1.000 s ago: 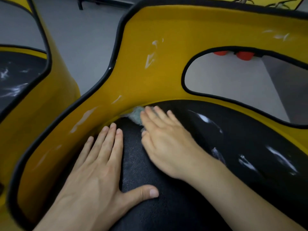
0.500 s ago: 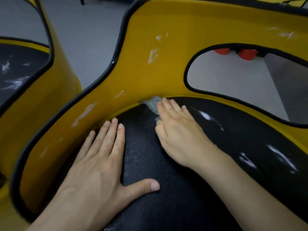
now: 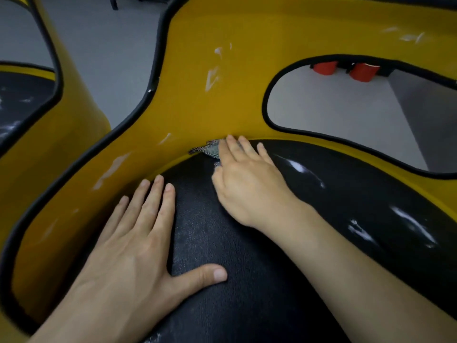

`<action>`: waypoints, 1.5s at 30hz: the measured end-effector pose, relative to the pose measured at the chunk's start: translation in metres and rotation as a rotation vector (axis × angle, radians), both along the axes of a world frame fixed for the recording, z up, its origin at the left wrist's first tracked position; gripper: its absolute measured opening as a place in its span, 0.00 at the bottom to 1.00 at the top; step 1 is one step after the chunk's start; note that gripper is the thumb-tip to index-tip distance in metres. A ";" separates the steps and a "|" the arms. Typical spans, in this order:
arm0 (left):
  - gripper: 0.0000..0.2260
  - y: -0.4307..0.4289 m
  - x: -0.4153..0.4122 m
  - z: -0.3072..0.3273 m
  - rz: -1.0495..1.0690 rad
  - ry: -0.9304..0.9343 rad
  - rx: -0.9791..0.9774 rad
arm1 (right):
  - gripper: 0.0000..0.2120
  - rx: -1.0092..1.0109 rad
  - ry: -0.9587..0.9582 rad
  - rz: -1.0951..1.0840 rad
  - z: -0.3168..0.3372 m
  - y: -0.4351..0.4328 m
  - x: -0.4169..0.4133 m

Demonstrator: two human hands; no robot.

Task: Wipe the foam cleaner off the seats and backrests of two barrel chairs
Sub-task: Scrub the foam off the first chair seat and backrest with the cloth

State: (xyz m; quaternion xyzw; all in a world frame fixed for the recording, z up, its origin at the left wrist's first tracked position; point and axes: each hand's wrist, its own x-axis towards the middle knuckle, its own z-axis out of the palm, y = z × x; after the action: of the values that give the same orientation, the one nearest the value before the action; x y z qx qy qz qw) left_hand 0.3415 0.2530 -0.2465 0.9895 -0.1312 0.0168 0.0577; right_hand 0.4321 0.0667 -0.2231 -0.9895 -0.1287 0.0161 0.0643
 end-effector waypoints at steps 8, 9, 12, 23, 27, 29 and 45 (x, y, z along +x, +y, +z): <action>0.57 0.000 0.002 0.000 -0.008 -0.015 -0.006 | 0.31 0.042 0.093 0.211 0.007 -0.029 -0.074; 0.57 0.000 0.002 0.000 -0.014 -0.023 -0.005 | 0.30 0.045 0.101 0.205 0.011 -0.030 -0.070; 0.57 0.000 0.001 0.004 -0.015 -0.003 -0.007 | 0.27 0.114 0.118 0.196 0.033 -0.025 -0.061; 0.61 -0.002 -0.003 0.016 0.036 0.084 -0.139 | 0.18 0.135 -0.113 -0.056 0.022 -0.034 -0.096; 0.60 -0.001 -0.002 0.017 0.029 0.076 -0.167 | 0.12 0.631 0.071 -0.115 0.041 -0.030 -0.080; 0.60 -0.001 -0.003 0.016 0.019 0.052 -0.194 | 0.13 0.663 0.086 -0.158 0.040 -0.032 -0.083; 0.56 0.000 0.000 0.008 -0.020 0.048 -0.055 | 0.28 0.006 0.067 0.126 0.007 -0.011 -0.028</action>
State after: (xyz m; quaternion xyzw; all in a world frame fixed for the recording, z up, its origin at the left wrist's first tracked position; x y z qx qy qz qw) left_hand 0.3417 0.2526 -0.2383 0.9864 -0.1391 -0.0037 0.0880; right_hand 0.4044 0.0559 -0.2159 -0.9781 -0.1884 0.0527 0.0704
